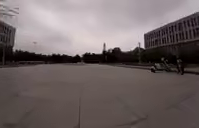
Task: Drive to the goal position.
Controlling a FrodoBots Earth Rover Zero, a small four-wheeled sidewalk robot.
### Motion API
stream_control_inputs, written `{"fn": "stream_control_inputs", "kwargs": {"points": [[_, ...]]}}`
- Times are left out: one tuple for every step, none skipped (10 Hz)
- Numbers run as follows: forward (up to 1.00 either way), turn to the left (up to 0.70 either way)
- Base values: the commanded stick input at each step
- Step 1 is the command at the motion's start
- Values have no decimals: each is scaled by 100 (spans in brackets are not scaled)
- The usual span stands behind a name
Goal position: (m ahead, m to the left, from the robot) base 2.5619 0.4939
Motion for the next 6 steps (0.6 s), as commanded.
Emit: {"fn": "stream_control_inputs", "kwargs": {"points": [[70,0],[70,0],[70,0],[70,0],[70,0],[70,0]]}}
